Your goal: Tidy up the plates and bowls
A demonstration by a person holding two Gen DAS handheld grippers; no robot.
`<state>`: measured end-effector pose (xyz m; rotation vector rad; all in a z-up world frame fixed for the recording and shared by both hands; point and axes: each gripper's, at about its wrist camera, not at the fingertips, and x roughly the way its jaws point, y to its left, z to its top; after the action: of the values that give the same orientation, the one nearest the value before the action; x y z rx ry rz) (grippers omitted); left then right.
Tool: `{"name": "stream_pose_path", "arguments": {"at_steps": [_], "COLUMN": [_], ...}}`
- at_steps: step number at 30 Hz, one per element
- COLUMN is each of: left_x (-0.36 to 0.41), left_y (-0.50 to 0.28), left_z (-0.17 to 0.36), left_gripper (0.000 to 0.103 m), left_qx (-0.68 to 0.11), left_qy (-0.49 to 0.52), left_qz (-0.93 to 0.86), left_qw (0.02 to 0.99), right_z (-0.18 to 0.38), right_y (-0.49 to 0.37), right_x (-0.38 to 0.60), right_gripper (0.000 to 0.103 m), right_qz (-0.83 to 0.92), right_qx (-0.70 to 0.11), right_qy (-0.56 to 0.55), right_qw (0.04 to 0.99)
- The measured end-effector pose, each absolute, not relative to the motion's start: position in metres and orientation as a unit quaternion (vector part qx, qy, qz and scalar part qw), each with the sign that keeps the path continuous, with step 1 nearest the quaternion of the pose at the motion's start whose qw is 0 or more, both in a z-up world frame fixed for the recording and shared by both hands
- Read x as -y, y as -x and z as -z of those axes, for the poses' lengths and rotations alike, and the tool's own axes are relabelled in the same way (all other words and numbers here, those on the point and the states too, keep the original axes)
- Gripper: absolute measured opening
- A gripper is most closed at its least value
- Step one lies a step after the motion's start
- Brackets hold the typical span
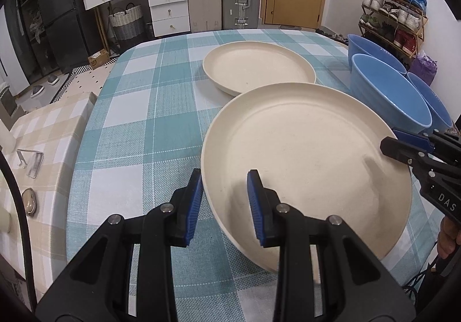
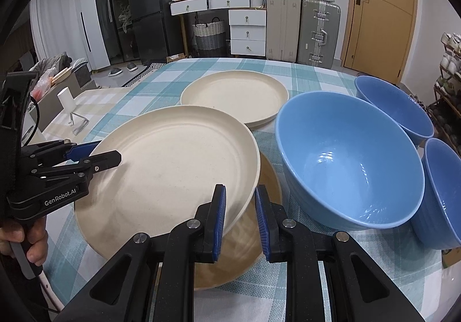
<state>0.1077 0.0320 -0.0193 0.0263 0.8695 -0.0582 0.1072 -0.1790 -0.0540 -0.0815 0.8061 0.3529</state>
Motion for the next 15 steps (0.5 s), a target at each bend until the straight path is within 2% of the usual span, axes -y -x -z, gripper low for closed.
{"name": "stream_pose_path", "arguments": {"at_steps": [15], "left_x": [-0.022], "left_y": [-0.111], "left_z": [0.032], "left_gripper": [0.027], "left_qx": [-0.431], "left_qy": [-0.029], "left_qz": [0.034], "left_qw": [0.901], "right_z": [0.062], "right_y": [-0.105], "right_x": [0.183], "right_gripper": [0.022], "right_qz": [-0.165], "right_qx": [-0.396], "right_qy": [0.044], "right_qw": [0.902]}}
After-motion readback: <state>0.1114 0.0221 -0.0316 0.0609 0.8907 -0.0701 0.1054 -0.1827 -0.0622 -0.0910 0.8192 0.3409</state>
